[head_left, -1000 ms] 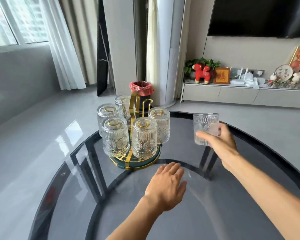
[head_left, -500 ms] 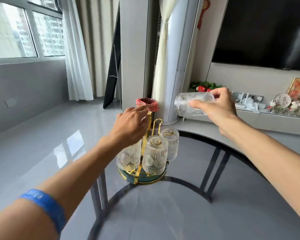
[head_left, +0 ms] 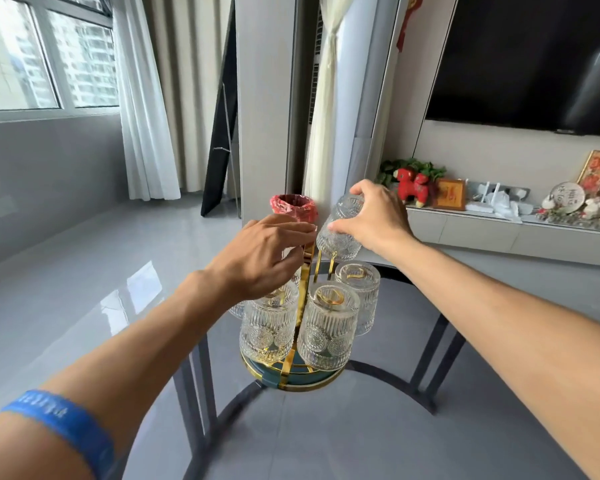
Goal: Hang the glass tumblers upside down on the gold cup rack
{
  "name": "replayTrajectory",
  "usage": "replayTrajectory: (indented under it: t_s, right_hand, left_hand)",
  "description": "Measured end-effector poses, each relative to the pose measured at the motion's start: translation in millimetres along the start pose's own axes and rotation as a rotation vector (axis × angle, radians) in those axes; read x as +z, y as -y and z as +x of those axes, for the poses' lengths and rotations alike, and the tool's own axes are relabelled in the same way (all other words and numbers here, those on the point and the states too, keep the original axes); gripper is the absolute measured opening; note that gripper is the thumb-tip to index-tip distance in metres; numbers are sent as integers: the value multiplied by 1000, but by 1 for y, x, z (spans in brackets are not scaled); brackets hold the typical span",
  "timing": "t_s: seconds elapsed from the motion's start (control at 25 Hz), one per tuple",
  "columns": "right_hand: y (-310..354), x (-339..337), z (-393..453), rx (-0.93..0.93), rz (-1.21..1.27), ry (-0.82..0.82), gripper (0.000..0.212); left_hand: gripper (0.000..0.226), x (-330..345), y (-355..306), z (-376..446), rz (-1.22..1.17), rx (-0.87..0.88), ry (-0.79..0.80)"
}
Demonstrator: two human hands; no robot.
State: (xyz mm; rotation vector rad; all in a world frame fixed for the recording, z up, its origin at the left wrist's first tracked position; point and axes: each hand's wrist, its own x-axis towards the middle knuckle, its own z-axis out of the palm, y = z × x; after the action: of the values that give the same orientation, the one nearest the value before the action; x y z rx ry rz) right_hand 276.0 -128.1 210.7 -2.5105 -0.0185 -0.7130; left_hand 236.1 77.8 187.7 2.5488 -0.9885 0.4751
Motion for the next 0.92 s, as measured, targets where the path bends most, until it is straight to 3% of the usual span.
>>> replayTrajectory:
  t_s: [0.24, 0.56, 0.8, 0.88, 0.92]
  right_hand:
    - [-6, 28, -8, 49, -25, 161, 48]
    - [-5, 45, 7, 48, -214, 386, 43]
    - [-10, 42, 7, 98, -122, 467, 39]
    - [-12, 28, -3, 76, 42, 416, 27]
    - [-14, 19, -12, 62, 120, 293, 18]
  left_hand:
    - [47, -2, -3, 2, -86, -1, -75]
    - [44, 4, -8, -1, -136, -30, -138]
    - [44, 10, -11, -2, -124, -45, -164]
    - [45, 9, -14, -2, -105, -50, -130]
    - [48, 4, -15, -2, -70, -67, -99]
